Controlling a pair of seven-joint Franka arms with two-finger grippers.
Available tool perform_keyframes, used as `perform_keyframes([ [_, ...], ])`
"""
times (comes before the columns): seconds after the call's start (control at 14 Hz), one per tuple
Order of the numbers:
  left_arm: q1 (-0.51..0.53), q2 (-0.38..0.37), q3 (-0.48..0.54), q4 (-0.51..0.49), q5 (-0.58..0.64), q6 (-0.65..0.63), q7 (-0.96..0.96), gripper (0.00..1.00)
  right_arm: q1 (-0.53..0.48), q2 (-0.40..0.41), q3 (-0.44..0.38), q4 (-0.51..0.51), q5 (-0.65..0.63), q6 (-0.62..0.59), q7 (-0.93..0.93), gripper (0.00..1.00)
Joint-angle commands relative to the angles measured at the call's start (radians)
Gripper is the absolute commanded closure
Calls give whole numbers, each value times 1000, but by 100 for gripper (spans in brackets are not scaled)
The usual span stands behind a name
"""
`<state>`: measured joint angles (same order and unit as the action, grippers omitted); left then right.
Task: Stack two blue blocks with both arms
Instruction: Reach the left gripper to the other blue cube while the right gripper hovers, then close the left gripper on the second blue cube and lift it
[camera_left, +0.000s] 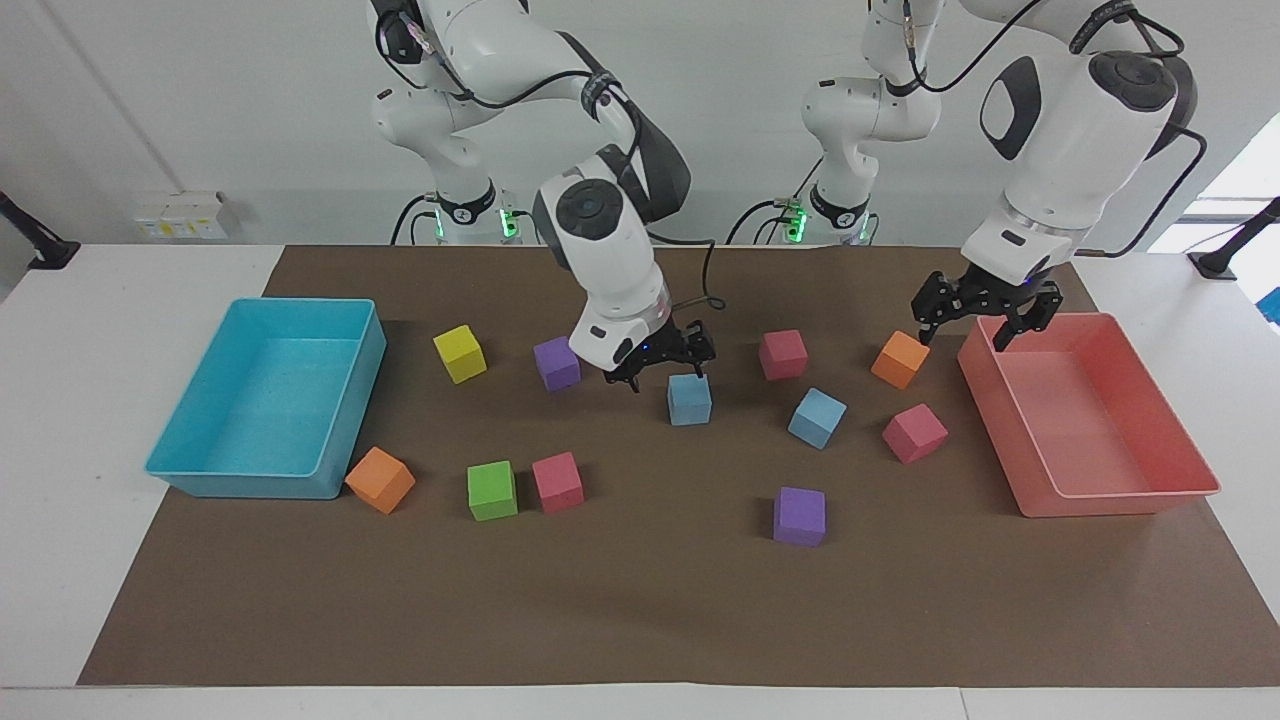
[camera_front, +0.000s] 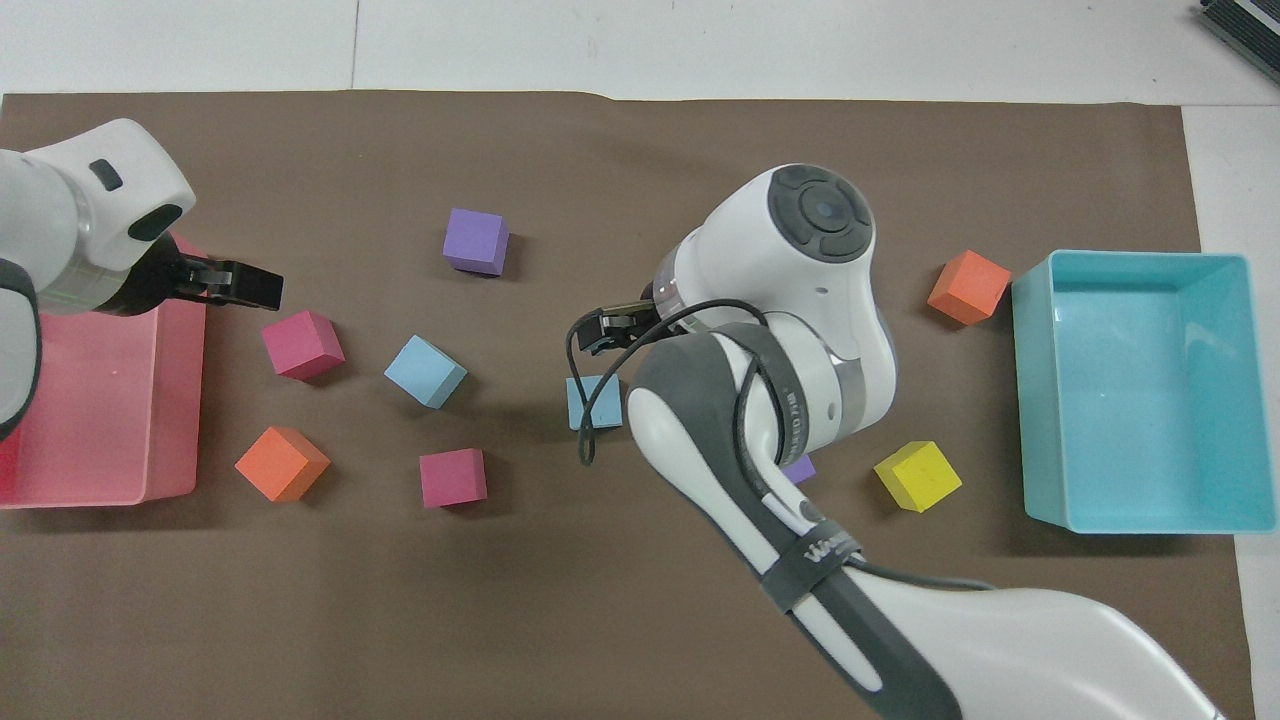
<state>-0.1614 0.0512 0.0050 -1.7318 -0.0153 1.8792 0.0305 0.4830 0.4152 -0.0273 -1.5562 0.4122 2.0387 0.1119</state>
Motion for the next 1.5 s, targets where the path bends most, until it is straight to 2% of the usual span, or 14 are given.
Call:
perform_keyframes([
  [0.0,-33,-2,12,-66,0,83,-32,0,-67,-56,14,-96,102,-2,-170,0],
  [0.07,-33,10,10,-74,0,109,-32,0,-79,-56,12,-110,143,-3,-222,0],
  [0.14,-33,25,10,-81,0,136,-32,0,-92,-56,12,-137,195,4,-285,11],
  [0.29,-49,79,10,-95,0,208,-34,0,-124,-56,12,-198,287,12,-420,49],
  [0.43,-76,128,12,-107,1,242,-37,0,-141,-55,12,-220,347,20,-457,89],
  [0.5,-95,124,12,-121,1,245,-35,0,-142,-52,12,-229,379,31,-457,100],
  [0.71,-101,131,9,-138,1,256,-30,0,-141,-38,12,-312,508,113,-552,100],
  [0.93,-130,134,10,-199,1,337,-26,0,-141,-44,10,-369,615,159,-624,100],
  [1.07,-151,162,10,-209,1,368,-23,0,-142,-38,10,-392,750,195,-700,100],
  [1.29,-158,170,10,-215,1,370,21,0,-138,-12,12,-418,771,187,-831,100],
  [1.43,-156,161,10,-238,1,371,74,0,-139,-9,12,-421,804,172,-841,100],
])
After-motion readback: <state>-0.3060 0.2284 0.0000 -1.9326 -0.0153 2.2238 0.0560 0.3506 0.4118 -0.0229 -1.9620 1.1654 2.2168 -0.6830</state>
